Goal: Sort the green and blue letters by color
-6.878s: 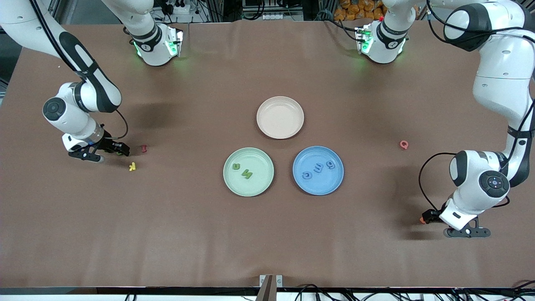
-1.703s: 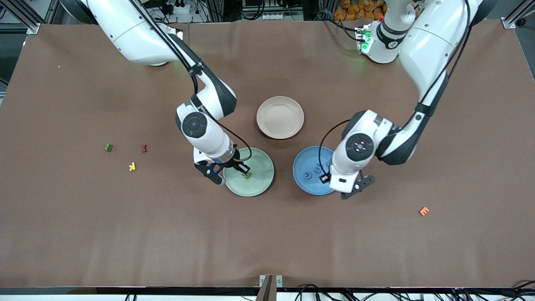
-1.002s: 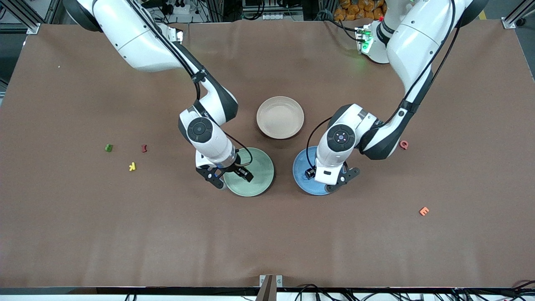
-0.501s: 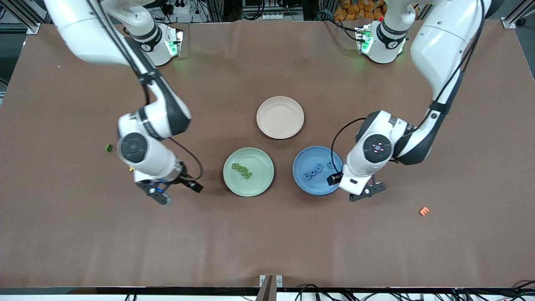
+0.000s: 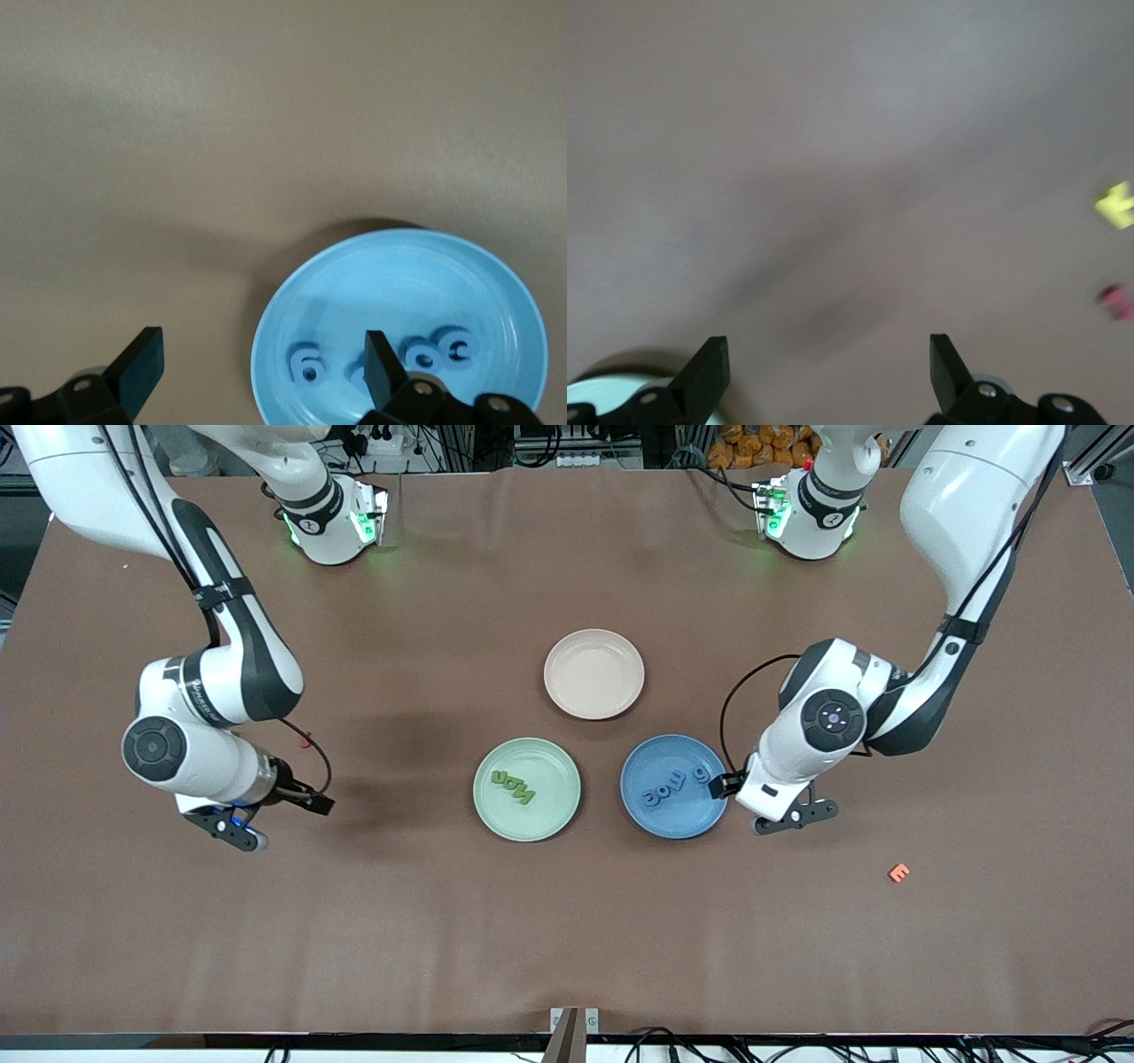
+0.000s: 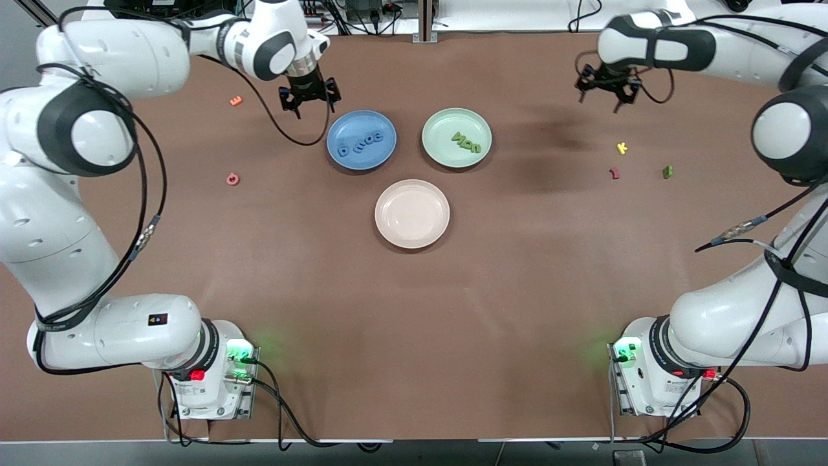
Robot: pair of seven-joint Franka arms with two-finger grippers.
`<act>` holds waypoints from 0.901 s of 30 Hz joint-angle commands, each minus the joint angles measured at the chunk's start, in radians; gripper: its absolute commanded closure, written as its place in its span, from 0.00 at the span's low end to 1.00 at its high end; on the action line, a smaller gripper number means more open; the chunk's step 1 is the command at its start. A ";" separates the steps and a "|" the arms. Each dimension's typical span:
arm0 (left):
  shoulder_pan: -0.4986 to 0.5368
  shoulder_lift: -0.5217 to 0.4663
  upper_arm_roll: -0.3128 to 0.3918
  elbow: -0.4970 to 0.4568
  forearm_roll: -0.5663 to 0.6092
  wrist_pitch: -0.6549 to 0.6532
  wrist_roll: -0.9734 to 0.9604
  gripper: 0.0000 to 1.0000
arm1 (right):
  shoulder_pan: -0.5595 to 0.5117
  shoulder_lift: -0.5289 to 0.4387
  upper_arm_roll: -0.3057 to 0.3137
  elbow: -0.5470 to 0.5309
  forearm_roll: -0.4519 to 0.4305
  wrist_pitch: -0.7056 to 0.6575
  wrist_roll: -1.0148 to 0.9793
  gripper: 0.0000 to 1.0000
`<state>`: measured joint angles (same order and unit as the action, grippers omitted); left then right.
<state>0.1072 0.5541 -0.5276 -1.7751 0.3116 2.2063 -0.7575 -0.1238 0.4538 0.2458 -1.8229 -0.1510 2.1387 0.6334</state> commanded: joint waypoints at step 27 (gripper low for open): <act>-0.125 -0.394 0.207 -0.280 -0.244 0.010 0.369 0.00 | -0.321 -0.214 0.018 -0.464 -0.278 0.343 -0.362 0.01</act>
<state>0.1105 0.2992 -0.4653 -1.9511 0.1646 2.2060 -0.4785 -0.3991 0.2810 0.2466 -2.2217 -0.3758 2.4212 0.2936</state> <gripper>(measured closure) 0.000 0.004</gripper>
